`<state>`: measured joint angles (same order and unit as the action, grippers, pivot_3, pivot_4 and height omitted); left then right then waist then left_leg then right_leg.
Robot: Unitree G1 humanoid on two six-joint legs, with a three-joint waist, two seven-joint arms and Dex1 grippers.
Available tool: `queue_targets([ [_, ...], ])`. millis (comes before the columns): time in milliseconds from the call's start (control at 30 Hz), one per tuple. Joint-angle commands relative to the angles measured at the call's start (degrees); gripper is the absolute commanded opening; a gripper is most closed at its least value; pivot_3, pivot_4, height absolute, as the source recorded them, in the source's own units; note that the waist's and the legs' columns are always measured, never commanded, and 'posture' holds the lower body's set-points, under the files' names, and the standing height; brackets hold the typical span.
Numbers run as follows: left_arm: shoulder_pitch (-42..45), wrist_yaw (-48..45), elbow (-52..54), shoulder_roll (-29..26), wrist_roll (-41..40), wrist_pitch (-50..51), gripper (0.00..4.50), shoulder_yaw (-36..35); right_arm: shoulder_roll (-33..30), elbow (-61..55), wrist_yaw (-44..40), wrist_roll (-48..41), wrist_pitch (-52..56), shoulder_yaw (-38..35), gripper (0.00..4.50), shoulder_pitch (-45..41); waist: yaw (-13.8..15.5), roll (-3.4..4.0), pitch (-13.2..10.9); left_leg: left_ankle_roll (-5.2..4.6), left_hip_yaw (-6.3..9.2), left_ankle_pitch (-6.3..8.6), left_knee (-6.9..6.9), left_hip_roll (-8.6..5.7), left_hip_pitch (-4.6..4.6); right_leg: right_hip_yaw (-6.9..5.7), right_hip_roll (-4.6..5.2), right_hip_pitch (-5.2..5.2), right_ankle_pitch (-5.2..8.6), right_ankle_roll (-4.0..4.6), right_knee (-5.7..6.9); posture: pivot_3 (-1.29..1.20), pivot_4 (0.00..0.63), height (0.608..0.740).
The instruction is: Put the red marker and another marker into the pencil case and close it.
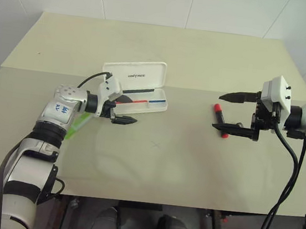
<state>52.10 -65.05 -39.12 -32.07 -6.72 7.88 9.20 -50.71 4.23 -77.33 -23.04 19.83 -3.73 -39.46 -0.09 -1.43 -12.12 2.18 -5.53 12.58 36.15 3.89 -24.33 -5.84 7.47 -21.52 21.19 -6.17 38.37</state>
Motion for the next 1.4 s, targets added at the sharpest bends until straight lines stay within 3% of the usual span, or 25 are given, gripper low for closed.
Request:
queue_targets([
  [33,1.97,-2.28,-3.6,0.32,1.47,-2.62,4.5,0.38,-1.43,-3.2,1.38,-1.61,0.78,-2.82,4.47,0.83,0.05,0.0,0.0,0.0,0.0,0.0,0.0,0.0,0.0,0.0,0.0,0.0,0.0,0.0,0.01,0.0,0.15,0.74],
  [367,5.43,2.12,-13.5,1.73,8.75,-9.84,4.5,2.46,-1.47,-5.15,2.74,-2.2,1.56,-3.2,4.47,2.16,0.1,-0.02,0.01,0.0,0.0,0.0,0.02,0.0,0.01,0.0,0.01,0.01,0.0,0.0,0.02,0.0,0.15,0.74],
  [500,6.49,1.6,-15.12,2.6,8.74,-10.41,3.59,1.94,-1.46,-5.48,2.93,-2.17,1.67,-2.82,4.5,2.21,0.18,-0.03,0.02,0.0,0.01,0.0,0.04,0.0,0.02,0.0,0.02,0.01,0.0,0.0,0.04,0.0,0.15,0.74],
  [867,6.08,-0.88,-13.84,2.63,8.12,-10.59,0.02,1.35,-1.12,-5.73,3.05,-2.63,2.25,-2.45,4.5,1.35,0.11,-0.03,0.02,0.0,0.0,0.0,0.01,0.0,0.02,0.0,0.02,0.01,0.0,0.0,0.03,0.0,0.15,0.74],
  [1067,4.0,-5.01,-5.22,2.32,5.29,-6.9,0.02,0.27,-0.87,-6.19,2.38,-4.33,3.54,-2.71,4.5,0.92,0.15,-0.03,0.02,0.0,-0.01,0.0,0.01,-0.01,0.01,0.0,0.02,0.01,0.0,0.0,0.0,0.0,0.15,0.74],
  [1233,-4.3,-6.54,15.45,0.43,2.91,0.3,0.02,0.39,-1.58,-7.88,0.44,-5.8,3.8,-2.5,4.5,1.97,0.07,-0.03,0.02,0.0,0.0,0.0,-0.03,0.0,0.01,0.02,0.01,0.01,0.0,0.0,-0.05,0.0,0.15,0.74],
  [1400,-11.94,-3.03,31.08,0.03,5.77,4.77,0.02,3.54,-0.66,-7.53,0.66,-5.28,3.6,-1.29,4.5,1.73,0.07,-0.03,0.02,0.0,0.02,0.0,-0.01,0.01,0.02,0.04,0.02,0.02,0.0,0.0,0.04,0.0,0.15,0.74],
])
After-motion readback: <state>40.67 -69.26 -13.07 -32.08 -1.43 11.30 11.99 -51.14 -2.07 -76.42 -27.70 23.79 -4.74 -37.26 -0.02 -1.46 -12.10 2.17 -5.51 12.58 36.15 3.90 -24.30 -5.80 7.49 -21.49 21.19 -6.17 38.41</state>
